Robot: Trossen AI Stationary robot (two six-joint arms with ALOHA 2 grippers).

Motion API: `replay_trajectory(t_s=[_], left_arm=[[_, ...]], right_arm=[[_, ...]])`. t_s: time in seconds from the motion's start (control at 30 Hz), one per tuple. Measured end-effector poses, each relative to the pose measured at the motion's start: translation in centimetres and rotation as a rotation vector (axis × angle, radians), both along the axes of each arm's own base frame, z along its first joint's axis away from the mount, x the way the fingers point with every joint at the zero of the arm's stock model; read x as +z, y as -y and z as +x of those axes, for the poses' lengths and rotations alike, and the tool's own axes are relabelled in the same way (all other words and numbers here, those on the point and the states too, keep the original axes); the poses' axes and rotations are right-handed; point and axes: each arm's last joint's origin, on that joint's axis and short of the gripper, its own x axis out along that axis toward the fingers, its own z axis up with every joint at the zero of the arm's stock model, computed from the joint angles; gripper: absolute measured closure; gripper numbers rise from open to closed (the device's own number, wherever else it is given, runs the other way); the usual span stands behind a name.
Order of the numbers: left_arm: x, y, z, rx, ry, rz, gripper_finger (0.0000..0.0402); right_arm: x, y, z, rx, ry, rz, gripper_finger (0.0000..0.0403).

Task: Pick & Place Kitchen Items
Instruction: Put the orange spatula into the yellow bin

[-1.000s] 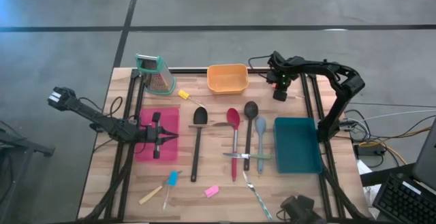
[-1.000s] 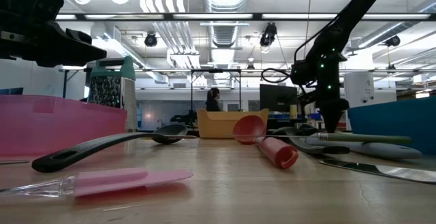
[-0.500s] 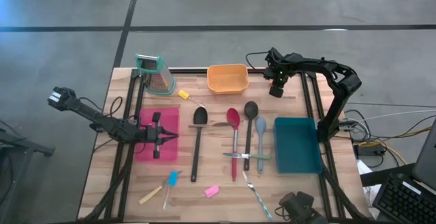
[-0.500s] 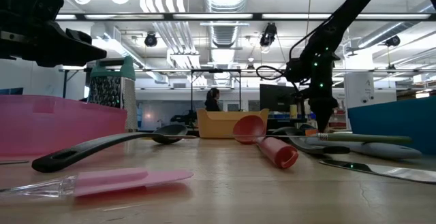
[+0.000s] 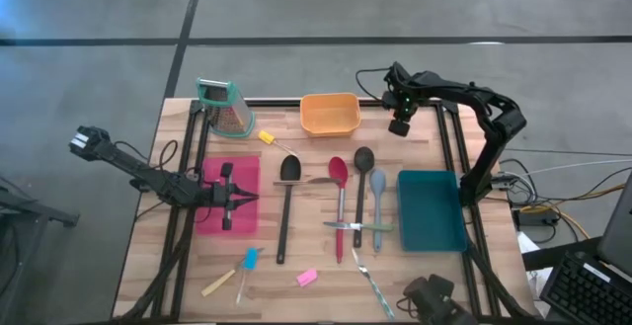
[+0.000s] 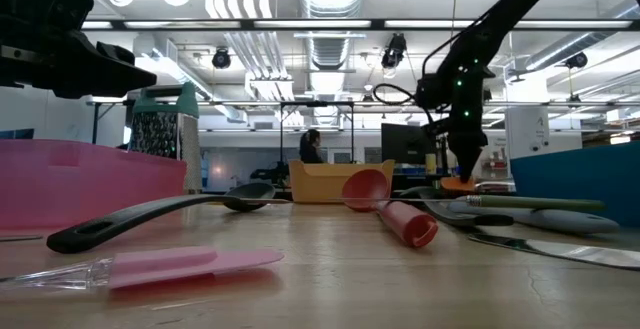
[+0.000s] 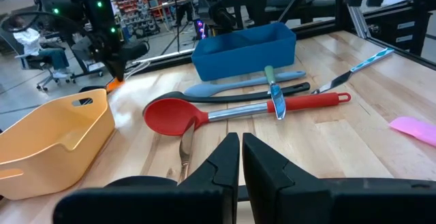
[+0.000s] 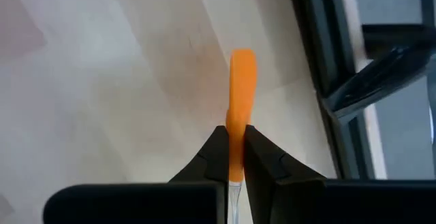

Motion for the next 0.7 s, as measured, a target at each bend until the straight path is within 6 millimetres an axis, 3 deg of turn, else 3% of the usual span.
replay_trajectory(t_s=[0.27,0.7], left_arm=[[0.0,0.0,0.0,0.0,0.0,0.0,0.0378],[0.0,0.0,0.0,0.0,0.0,0.0,0.0378]], right_arm=[[3.8,-1.6,0.9,0.047,0.064,-0.072,0.0392],[10.4,-6.2,4.6,0.217,0.22,-0.207,0.0391]])
